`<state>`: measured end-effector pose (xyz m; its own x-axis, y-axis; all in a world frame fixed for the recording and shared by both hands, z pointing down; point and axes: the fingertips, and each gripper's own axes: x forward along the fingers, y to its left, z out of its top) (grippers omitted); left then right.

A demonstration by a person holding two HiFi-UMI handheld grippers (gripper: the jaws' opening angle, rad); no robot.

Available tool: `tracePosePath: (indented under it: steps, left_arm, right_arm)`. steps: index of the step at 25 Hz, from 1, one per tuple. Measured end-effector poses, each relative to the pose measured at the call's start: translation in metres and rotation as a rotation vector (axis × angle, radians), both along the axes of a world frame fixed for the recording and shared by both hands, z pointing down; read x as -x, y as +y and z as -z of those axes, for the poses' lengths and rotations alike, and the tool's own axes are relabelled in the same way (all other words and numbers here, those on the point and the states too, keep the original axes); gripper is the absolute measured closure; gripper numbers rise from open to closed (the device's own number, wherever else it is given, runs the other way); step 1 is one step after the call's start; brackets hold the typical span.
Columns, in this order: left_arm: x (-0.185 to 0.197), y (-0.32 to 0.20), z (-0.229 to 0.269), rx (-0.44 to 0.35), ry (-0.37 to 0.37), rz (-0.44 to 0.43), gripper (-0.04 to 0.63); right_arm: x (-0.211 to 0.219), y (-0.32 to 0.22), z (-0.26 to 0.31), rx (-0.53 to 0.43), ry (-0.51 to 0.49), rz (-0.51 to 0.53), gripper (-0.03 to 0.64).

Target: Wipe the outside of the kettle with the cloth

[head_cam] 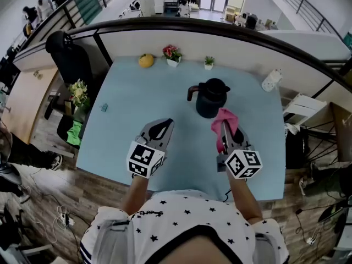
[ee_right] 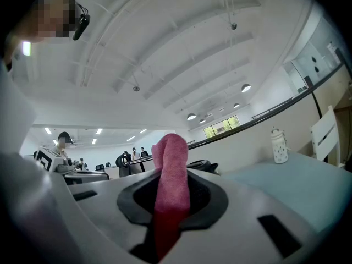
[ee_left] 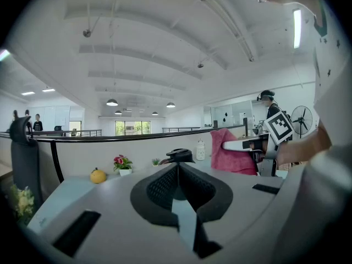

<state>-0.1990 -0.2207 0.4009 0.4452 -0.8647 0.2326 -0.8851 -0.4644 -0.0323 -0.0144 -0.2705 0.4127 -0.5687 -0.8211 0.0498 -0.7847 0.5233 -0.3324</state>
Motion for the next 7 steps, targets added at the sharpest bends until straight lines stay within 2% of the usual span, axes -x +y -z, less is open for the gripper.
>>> tracePosePath:
  steps: [7]
  left_arm:
    - [0.0013, 0.0006, 0.0017, -0.006, 0.0, 0.003, 0.565]
  right_arm:
    - [0.0024, -0.0001, 0.0046, -0.01, 0.0, 0.01, 0.56]
